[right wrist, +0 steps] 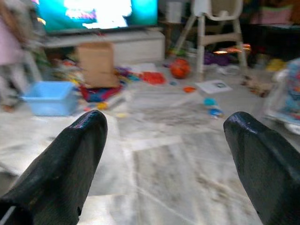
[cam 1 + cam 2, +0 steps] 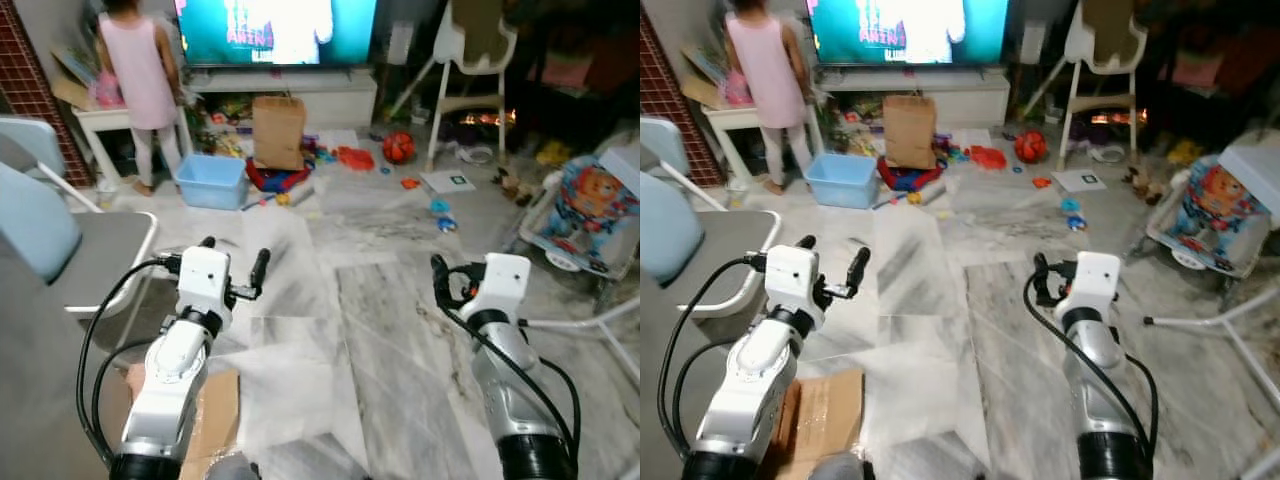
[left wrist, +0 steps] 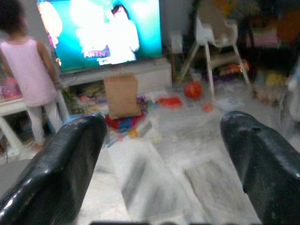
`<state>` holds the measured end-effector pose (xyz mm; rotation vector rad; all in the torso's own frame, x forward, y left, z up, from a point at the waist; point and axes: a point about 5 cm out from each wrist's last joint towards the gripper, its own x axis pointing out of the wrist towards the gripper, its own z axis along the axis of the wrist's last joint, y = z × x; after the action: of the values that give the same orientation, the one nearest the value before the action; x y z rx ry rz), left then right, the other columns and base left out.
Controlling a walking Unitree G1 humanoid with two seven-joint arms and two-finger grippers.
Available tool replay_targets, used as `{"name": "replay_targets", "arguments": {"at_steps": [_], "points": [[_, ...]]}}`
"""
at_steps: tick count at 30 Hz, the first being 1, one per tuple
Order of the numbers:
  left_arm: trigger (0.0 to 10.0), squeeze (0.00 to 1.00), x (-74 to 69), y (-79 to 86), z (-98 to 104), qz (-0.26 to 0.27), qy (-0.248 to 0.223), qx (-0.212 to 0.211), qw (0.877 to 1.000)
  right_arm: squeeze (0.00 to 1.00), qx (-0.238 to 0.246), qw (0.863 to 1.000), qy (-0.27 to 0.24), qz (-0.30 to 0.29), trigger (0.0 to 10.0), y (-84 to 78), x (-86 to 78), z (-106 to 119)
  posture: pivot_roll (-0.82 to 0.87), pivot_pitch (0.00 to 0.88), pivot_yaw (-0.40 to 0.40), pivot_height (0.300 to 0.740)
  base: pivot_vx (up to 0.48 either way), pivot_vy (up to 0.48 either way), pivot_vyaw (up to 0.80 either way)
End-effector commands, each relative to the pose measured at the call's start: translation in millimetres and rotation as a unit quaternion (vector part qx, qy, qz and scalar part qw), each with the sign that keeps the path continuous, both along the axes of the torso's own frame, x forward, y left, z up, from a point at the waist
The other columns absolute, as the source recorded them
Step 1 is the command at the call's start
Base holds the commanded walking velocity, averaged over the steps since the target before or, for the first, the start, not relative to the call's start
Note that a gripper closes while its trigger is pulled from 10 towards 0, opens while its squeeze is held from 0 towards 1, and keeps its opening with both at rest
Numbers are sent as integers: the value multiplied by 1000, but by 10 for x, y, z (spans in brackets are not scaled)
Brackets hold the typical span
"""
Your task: Restocking fridge
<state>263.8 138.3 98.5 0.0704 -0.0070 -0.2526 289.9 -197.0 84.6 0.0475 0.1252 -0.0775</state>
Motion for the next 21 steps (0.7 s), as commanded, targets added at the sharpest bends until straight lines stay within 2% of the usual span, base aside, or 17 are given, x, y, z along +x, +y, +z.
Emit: {"name": "replay_targets", "arguments": {"at_steps": [1, 13, 15, 21], "points": [[10000, 0, 19, -87, 45, -24, -8, -4, 1000, 0, -2, 1000, 14, -15, 10000, -89, -51, -54, 31, 0, -37, 740, 0, -270, -800], [10000, 0, 20, -102, 56, -35, -10, -6, 999, 0, -2, 1000, 14, -17, 10000, -92, -43, -58, 30, 0, -37, 740, 0, -446, -800], [10000, 0, 20, -111, 66, -40, -13, -5, 999, 0, -2, 1000, 14, -17, 10000, -91, -40, -56, 29, 0, -36, 740, 311, -364, -638], [10000, 0, 23, -123, 74, -44, -16, 6, 999, 0, -2, 1000, 12, -18, 10000, -89, -32, -51, 25, 0, -32, 740, 393, -234, 0]]}}
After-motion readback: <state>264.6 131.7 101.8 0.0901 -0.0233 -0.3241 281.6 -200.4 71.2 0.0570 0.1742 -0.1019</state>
